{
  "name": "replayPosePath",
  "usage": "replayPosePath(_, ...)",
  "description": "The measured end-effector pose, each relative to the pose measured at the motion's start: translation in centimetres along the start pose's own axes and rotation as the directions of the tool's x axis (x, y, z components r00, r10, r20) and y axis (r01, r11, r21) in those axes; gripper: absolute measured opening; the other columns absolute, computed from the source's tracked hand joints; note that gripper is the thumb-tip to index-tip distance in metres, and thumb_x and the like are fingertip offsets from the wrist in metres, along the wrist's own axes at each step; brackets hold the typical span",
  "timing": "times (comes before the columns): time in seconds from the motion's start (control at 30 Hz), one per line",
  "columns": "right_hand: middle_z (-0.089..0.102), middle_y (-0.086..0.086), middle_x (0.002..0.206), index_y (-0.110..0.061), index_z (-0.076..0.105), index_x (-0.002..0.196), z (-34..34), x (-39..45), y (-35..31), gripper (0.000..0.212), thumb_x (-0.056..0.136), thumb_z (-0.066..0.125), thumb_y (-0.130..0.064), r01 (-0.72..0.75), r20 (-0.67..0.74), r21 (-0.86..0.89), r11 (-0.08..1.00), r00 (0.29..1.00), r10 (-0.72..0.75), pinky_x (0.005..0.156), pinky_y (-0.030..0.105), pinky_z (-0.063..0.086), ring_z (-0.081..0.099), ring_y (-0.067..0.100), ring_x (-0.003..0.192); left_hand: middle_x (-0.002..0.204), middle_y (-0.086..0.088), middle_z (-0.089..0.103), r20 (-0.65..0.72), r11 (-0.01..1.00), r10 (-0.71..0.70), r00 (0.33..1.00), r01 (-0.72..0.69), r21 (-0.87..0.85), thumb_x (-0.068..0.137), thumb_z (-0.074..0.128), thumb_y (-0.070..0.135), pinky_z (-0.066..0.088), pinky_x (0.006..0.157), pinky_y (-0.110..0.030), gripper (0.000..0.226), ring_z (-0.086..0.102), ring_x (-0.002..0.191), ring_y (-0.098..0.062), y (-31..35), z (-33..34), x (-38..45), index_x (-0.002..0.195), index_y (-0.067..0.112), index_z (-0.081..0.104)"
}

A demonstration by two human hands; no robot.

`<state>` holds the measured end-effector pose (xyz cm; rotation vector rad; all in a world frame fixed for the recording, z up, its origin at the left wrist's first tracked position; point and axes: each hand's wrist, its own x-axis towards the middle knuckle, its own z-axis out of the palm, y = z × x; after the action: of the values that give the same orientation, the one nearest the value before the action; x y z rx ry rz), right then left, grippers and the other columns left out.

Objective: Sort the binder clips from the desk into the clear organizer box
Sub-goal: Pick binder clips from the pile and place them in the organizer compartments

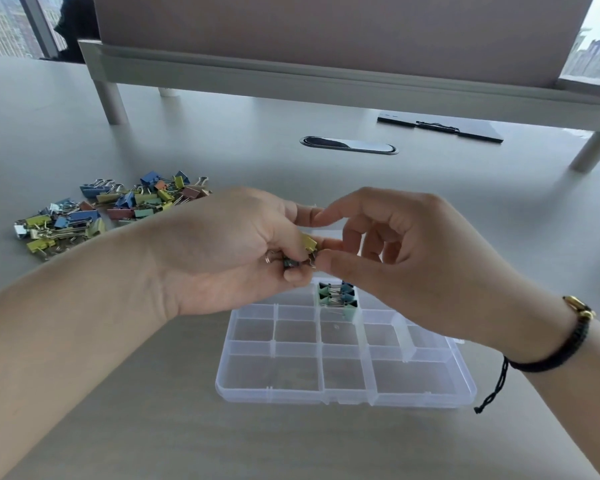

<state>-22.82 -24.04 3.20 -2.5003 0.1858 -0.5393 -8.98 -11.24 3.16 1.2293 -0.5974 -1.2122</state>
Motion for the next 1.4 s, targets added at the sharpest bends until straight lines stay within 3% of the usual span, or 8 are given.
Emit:
replayPosePath(0.13, 0.061, -0.012, 0.085, -0.040, 0.069, 0.102, 0.4, -0.1, -0.1, 0.023, 0.079, 0.073, -0.044, 0.026, 0.009, -0.035, 0.999, 1.000, -0.026, 0.056, 0.018, 0.045, 0.056, 0.012, 0.065, 0.087, -0.019, 0.067, 0.033, 0.995, 0.016, 0.999, -0.019, 0.093, 0.087, 0.038, -0.022, 0.038, 0.044, -0.019, 0.035, 0.058, 0.058, -0.016, -0.1, 0.0, 0.2, 0.113, -0.009, 0.059)
replayPosePath(0.27, 0.060, -0.012, 0.085, -0.041, 0.069, 0.100, 0.4, -0.1, -0.5, 0.024, 0.076, 0.071, -0.047, 0.041, -0.018, 0.010, 0.999, 0.999, -0.041, 0.053, 0.016, 0.042, 0.055, 0.013, 0.061, 0.087, -0.016, 0.069, 0.012, 0.982, 0.062, 0.998, -0.063, 0.181, 0.094, 0.040, -0.012, 0.039, 0.044, -0.017, 0.027, 0.059, 0.062, -0.012, 1.0, -0.5, -0.5, 0.106, -0.006, 0.064)
replayPosePath(0.5, 0.065, -0.016, 0.087, -0.037, 0.069, 0.104, 3.1, 5.2, -3.2, 0.022, 0.082, 0.072, -0.038, 0.061, 0.101, -0.009, 0.998, 0.993, -0.060, 0.063, 0.013, 0.045, 0.060, 0.002, 0.071, 0.074, -0.008, 0.058, -0.365, 0.966, 0.235, 0.901, -0.175, 0.188, 0.097, 0.042, -0.001, 0.024, 0.035, -0.015, 0.024, 0.043, 0.048, -0.009, 5.5, -6.3, -4.0, 0.100, 0.004, 0.066)
replayPosePath(0.73, 0.067, -0.017, 0.101, -0.031, 0.070, 0.111, 7.7, 11.8, -6.2, 0.030, 0.082, 0.076, -0.031, 0.163, 0.294, -0.133, 0.978, 0.948, -0.118, 0.065, 0.004, 0.039, 0.056, -0.004, 0.075, 0.063, -0.003, 0.047, -0.563, 0.904, 0.293, 0.773, -0.032, 0.426, 0.097, 0.049, 0.006, 0.017, 0.033, -0.015, 0.015, 0.026, 0.041, -0.008, 5.1, -13.7, -8.3, 0.102, 0.009, 0.062)
replayPosePath(0.87, 0.063, -0.011, 0.106, -0.033, 0.068, 0.115, 10.3, 14.0, -6.4, 0.033, 0.083, 0.073, -0.028, 0.142, 0.371, -0.199, 0.970, 0.927, -0.060, 0.073, 0.021, 0.041, 0.053, 0.005, 0.080, 0.059, -0.001, 0.050, -0.579, 0.757, 0.417, 0.700, 0.085, 0.648, 0.092, 0.066, 0.027, 0.022, 0.038, -0.019, 0.010, 0.028, 0.040, -0.009, 3.0, -16.9, -8.5, 0.093, 0.016, 0.068)
replayPosePath(1.03, 0.063, -0.014, 0.100, -0.037, 0.070, 0.108, 12.1, 15.4, -6.4, 0.028, 0.087, 0.060, -0.020, 0.108, 0.380, -0.237, 0.966, 0.925, -0.010, 0.063, 0.014, 0.040, 0.056, 0.008, 0.081, 0.056, 0.003, 0.051, -0.403, 0.409, 0.467, 0.787, 0.212, 0.888, 0.076, 0.077, 0.048, 0.031, 0.050, -0.025, 0.020, 0.039, 0.045, -0.006, 2.0, -18.3, -8.9, 0.081, 0.029, 0.075)
replayPosePath(1.2, 0.065, -0.012, 0.098, -0.031, 0.071, 0.106, 12.9, 16.4, -7.8, 0.028, 0.086, 0.057, -0.018, 0.102, 0.362, -0.229, 0.968, 0.932, -0.013, 0.069, 0.020, 0.046, 0.059, 0.011, 0.089, 0.062, 0.010, 0.051, -0.381, 0.307, 0.461, 0.802, 0.259, 0.916, 0.071, 0.078, 0.055, 0.030, 0.051, -0.025, 0.026, 0.048, 0.057, -0.006, 1.2, -17.6, -8.2, 0.087, 0.035, 0.073)
replayPosePath(1.4, 0.063, -0.005, 0.109, -0.029, 0.067, 0.116, 13.6, 17.2, -8.0, 0.031, 0.087, 0.060, -0.020, 0.079, 0.331, -0.293, 0.953, 0.943, 0.024, 0.077, 0.024, 0.042, 0.055, 0.014, 0.097, 0.073, 0.015, 0.052, -0.421, 0.198, 0.579, 0.698, 0.381, 0.903, 0.064, 0.068, 0.074, 0.050, 0.068, -0.029, 0.044, 0.057, 0.078, -0.014, 0.3, -17.4, -7.3, 0.091, 0.039, 0.071)
